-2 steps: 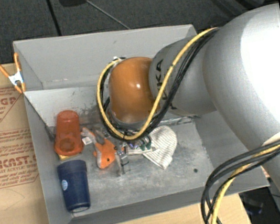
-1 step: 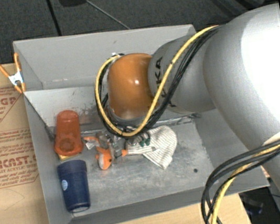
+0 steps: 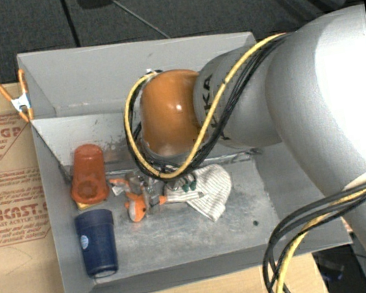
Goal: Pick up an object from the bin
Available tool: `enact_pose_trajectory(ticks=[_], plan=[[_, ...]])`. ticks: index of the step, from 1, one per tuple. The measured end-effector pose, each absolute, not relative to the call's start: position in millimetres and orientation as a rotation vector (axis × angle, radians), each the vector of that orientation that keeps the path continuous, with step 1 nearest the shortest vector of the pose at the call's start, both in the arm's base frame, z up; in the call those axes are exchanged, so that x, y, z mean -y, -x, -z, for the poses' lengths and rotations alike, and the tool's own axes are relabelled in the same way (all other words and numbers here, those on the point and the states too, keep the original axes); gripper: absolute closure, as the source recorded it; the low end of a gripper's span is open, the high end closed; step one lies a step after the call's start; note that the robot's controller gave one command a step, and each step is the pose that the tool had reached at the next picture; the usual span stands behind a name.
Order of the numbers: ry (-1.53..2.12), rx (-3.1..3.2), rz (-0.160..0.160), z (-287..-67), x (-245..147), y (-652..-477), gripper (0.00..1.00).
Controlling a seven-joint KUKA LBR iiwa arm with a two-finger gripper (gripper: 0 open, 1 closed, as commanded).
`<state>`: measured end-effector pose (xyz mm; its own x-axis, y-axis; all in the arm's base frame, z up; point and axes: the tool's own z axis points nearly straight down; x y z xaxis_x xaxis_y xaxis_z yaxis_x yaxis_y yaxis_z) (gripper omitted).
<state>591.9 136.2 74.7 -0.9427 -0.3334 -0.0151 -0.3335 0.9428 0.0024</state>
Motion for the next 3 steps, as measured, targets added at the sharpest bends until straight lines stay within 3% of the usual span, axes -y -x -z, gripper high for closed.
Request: enact_pose_trajectory(ticks=[3], plan=[[0.53, -3.086, -0.007, -80.9, -137.4, -592.6, 1.0]])
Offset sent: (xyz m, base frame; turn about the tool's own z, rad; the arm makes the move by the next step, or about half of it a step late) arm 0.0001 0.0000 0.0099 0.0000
